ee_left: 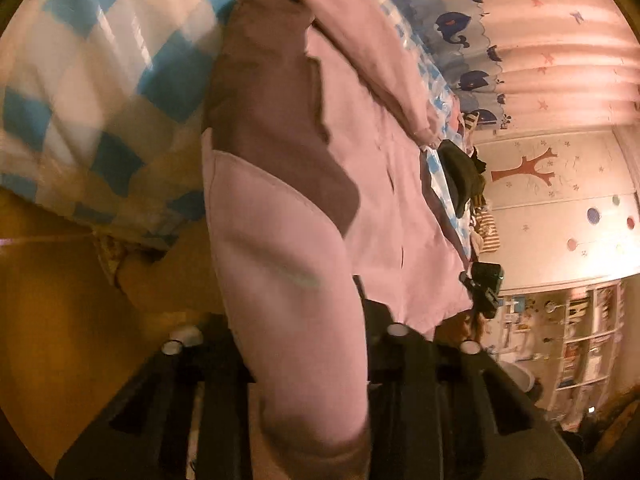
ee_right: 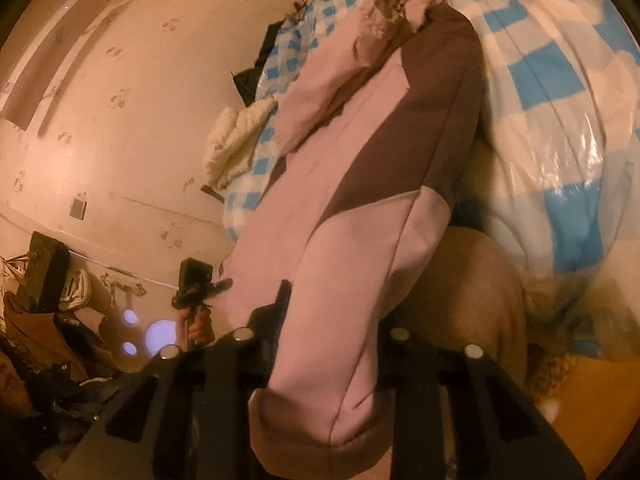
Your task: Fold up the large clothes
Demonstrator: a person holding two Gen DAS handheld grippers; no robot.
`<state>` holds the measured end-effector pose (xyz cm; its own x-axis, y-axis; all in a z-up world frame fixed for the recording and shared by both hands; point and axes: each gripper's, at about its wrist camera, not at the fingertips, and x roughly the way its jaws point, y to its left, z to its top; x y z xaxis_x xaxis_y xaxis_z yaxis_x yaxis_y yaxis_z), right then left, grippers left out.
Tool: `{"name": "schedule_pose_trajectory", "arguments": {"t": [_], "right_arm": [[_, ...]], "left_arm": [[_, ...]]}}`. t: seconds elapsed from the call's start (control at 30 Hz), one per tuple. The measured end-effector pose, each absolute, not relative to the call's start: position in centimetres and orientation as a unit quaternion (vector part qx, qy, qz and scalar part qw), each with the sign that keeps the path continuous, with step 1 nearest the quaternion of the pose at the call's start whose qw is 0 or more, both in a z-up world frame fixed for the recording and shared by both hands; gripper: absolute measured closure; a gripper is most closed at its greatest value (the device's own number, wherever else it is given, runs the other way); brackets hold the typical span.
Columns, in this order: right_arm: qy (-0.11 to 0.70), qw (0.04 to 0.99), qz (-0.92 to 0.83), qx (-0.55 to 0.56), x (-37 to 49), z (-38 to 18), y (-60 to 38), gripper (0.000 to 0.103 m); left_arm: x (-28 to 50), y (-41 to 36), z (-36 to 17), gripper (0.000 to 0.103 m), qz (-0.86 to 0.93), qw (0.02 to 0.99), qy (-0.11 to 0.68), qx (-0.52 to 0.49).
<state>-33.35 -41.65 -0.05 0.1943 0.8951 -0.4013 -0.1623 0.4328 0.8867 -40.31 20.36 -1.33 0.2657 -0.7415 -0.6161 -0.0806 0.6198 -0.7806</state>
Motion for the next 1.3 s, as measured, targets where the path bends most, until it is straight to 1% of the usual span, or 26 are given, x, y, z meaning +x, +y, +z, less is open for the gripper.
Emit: {"name": "schedule_pose_trajectory", "arguments": {"t": [0.03, 0.13, 0.23, 0.33, 0.4, 0.5, 0.57, 0.6, 0.63, 0.67, 0.7, 0.73, 0.77, 0.8, 0.83, 0.87, 0.9, 0.93, 0.97, 1.0, 1.07, 1.17, 1.3], "right_arm": [[0.494, 0.682, 0.39, 0.372, -33.4, 0.2, -41.7, 0.077], [0.462, 0.686, 0.404, 0.39, -34.1, 1.7, -42.2, 0.079], [0.431, 0.693, 0.427, 0.389, -35.4, 4.4, -42.7, 0.079], [0.426, 0.697, 0.442, 0.371, -36.9, 5.8, -43.1, 0.079], [0.439, 0.693, 0.441, 0.365, -37.7, 5.3, -43.3, 0.079], [0.474, 0.674, 0.434, 0.365, -38.6, 2.6, -43.0, 0.079], [0.489, 0.663, 0.431, 0.369, -38.9, 1.1, -42.9, 0.073], [0.493, 0.655, 0.427, 0.381, -39.1, 0.2, -43.0, 0.07], [0.493, 0.649, 0.424, 0.395, -39.2, -0.5, -43.2, 0.059], [0.493, 0.645, 0.422, 0.403, -39.3, -0.8, -43.4, 0.053], [0.494, 0.641, 0.42, 0.41, -39.5, -1.3, -43.5, 0.053], [0.496, 0.638, 0.423, 0.41, -39.5, -1.5, -43.4, 0.053], [0.496, 0.637, 0.425, 0.409, -39.6, -1.6, -43.2, 0.053], [0.493, 0.639, 0.429, 0.406, -39.8, -1.5, -43.0, 0.054], [0.489, 0.64, 0.433, 0.405, -39.8, -1.3, -42.8, 0.057], [0.485, 0.642, 0.434, 0.404, -39.9, -1.2, -42.7, 0.064], [0.476, 0.645, 0.436, 0.409, -39.9, -1.0, -42.6, 0.067], [0.467, 0.649, 0.437, 0.412, -39.9, -0.8, -42.6, 0.071], [0.461, 0.652, 0.437, 0.414, -40.0, -0.7, -42.6, 0.073], [0.451, 0.657, 0.437, 0.418, -40.1, -0.4, -42.5, 0.074], [0.433, 0.662, 0.439, 0.428, -40.3, 0.3, -42.5, 0.075], [0.382, 0.662, 0.464, 0.448, -40.7, 2.2, -42.8, 0.075], [0.369, 0.668, 0.475, 0.438, -41.0, 3.3, -43.1, 0.075]], "left_arm": [[-40.5, 20.1, -0.5, 0.088, -0.235, 0.718, 0.55, -0.355], [-40.8, 19.6, 2.6, 0.091, -0.248, 0.743, 0.523, -0.335], [-41.7, 19.1, 6.0, 0.091, -0.276, 0.762, 0.499, -0.306], [-43.0, 18.9, 8.1, 0.091, -0.299, 0.773, 0.484, -0.281], [-43.6, 18.9, 7.9, 0.091, -0.299, 0.772, 0.487, -0.277], [-44.4, 19.3, 5.2, 0.09, -0.293, 0.757, 0.514, -0.278], [-44.8, 19.5, 3.2, 0.088, -0.288, 0.745, 0.526, -0.293], [-44.9, 19.6, 2.5, 0.085, -0.286, 0.741, 0.527, -0.303], [-45.1, 19.9, 1.8, 0.076, -0.284, 0.736, 0.526, -0.318], [-45.3, 20.2, 1.1, 0.069, -0.278, 0.733, 0.526, -0.329], [-45.3, 20.6, 0.5, 0.055, -0.267, 0.732, 0.528, -0.337], [-45.4, 20.7, 0.1, 0.052, -0.257, 0.733, 0.529, -0.342], [-45.5, 20.8, -0.1, 0.052, -0.257, 0.732, 0.529, -0.343], [-45.6, 20.7, -0.1, 0.052, -0.26, 0.733, 0.528, -0.341], [-45.6, 20.4, -0.1, 0.052, -0.263, 0.734, 0.527, -0.338], [-45.7, 20.2, 0.0, 0.057, -0.265, 0.735, 0.527, -0.335], [-45.5, 20.0, 0.2, 0.072, -0.267, 0.737, 0.525, -0.331], [-45.8, 20.1, 0.3, 0.08, -0.273, 0.737, 0.523, -0.329], [-45.8, 20.0, 0.7, 0.082, -0.274, 0.742, 0.517, -0.325], [-45.9, 20.1, 1.0, 0.086, -0.278, 0.745, 0.511, -0.326], [-46.1, 20.2, 2.2, 0.088, -0.288, 0.755, 0.489, -0.33], [-46.4, 20.1, 4.5, 0.089, -0.307, 0.767, 0.463, -0.322], [-46.7, 19.8, 6.3, 0.089, -0.325, 0.773, 0.454, -0.303]]}}
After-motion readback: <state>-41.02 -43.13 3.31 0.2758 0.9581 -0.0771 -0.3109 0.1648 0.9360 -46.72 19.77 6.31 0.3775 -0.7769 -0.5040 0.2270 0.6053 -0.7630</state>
